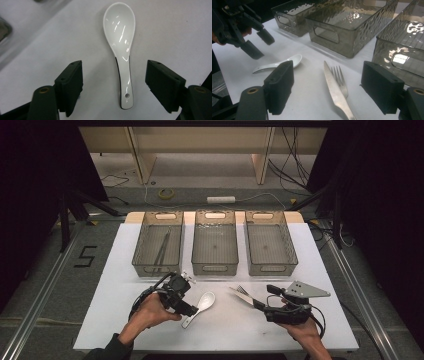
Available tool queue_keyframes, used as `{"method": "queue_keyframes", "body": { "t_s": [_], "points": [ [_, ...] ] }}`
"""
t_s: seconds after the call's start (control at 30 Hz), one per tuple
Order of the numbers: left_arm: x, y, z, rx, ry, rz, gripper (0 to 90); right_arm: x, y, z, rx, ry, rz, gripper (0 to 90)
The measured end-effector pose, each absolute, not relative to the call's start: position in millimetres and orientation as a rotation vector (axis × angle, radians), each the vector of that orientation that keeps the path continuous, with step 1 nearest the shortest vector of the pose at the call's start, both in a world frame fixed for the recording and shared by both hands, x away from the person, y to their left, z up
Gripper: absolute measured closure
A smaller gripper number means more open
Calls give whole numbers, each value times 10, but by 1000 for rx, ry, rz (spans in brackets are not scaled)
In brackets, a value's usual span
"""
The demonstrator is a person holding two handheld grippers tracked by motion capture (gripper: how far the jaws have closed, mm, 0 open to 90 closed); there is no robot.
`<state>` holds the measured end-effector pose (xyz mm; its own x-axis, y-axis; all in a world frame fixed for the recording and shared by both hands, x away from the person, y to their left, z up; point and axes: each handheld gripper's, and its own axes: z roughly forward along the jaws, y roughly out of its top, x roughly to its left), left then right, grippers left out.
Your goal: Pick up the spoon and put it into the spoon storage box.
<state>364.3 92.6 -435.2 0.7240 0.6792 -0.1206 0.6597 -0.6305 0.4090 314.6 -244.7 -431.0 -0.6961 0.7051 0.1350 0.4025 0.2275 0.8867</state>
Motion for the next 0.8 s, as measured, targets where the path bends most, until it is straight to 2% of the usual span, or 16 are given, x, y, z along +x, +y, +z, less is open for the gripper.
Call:
{"method": "queue_keyframes", "body": {
  "t_s": [0.2, 0.8],
  "points": [
    [3601, 859, -4442, 2514, 1001, 41, 411, 3130, -2436, -4306, 1030, 2217, 1448, 273],
    [3552, 754, -4641, 2586, 941, 52, 606, 3132, -2423, -4307, 1022, 2223, 1443, 272]
  ]
}}
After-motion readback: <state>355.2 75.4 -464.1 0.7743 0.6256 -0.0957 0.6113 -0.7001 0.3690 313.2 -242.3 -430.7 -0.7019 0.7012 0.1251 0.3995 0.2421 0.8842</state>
